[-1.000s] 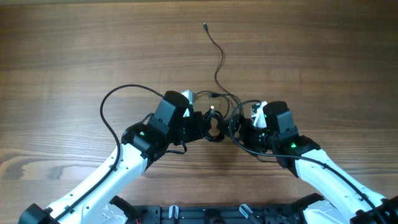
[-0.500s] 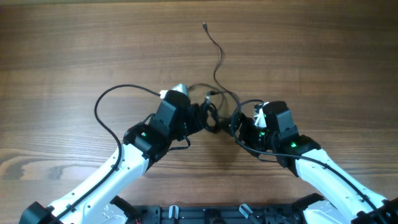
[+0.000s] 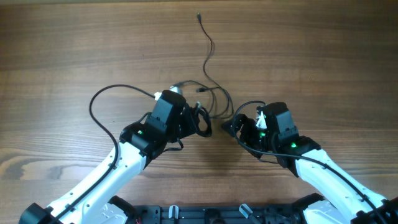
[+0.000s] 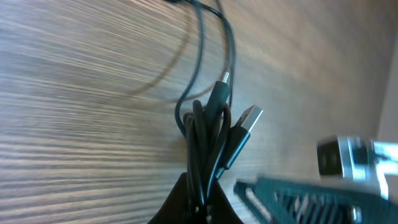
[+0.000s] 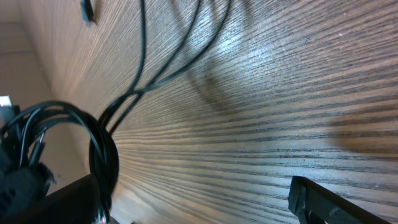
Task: Untangle cables
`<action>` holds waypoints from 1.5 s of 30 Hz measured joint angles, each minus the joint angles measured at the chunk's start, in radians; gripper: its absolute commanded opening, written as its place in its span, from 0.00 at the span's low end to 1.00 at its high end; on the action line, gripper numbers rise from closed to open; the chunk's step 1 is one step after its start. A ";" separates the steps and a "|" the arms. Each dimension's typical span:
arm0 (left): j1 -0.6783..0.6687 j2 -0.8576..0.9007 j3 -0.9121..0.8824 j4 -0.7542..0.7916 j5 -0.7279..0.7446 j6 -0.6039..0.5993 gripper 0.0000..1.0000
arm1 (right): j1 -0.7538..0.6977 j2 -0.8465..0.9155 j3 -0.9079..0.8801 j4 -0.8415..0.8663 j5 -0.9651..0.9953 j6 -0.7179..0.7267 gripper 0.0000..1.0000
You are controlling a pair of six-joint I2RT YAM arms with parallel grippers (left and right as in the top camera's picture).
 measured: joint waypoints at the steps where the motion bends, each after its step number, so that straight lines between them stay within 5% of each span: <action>1: 0.000 0.000 0.000 0.011 0.037 0.054 0.04 | 0.000 0.000 0.000 0.000 0.000 0.000 1.00; 8: 0.000 0.000 0.000 0.090 0.170 0.224 0.04 | 0.000 0.000 0.000 0.000 0.000 0.000 1.00; 15: 0.000 0.000 0.000 0.089 0.192 0.307 0.04 | 0.000 0.000 -0.001 0.047 0.143 0.187 1.00; 21: 0.000 0.000 0.000 0.057 0.167 0.329 0.05 | 0.000 0.000 -0.001 0.053 0.156 0.101 1.00; 24: 0.000 0.042 0.000 0.057 0.165 0.332 0.14 | 0.000 0.000 -0.001 0.043 0.178 0.073 1.00; 26: 0.000 0.108 0.000 0.055 0.136 0.328 0.40 | 0.000 0.000 -0.001 0.034 0.196 0.069 1.00; 27: 0.000 0.122 0.000 0.055 0.114 0.319 0.61 | 0.000 0.000 -0.001 0.033 0.205 0.069 1.00; 28: 0.000 0.133 0.000 0.055 0.073 0.285 1.00 | 0.000 0.000 -0.001 0.031 0.212 0.068 1.00; 35: 0.064 0.065 0.000 0.026 -0.075 0.187 1.00 | 0.000 0.000 -0.001 0.029 0.247 0.062 1.00; 38: 0.092 0.041 0.003 -0.033 -0.132 0.255 0.63 | 0.000 0.000 -0.001 0.029 0.254 0.062 1.00; 40: 0.092 0.041 0.005 -0.096 -0.140 0.323 0.54 | 0.000 0.000 -0.001 0.028 0.254 0.062 1.00; 41: 0.092 0.050 0.005 -0.130 -0.145 0.383 0.55 | 0.000 0.000 -0.001 0.028 0.254 0.062 1.00; 43: 0.092 0.095 0.005 -0.130 -0.147 0.478 0.75 | 0.000 0.000 -0.001 0.028 0.254 0.062 1.00; 45: 0.092 0.156 0.005 -0.096 -0.147 0.582 0.81 | 0.000 0.000 -0.001 0.027 0.254 0.062 1.00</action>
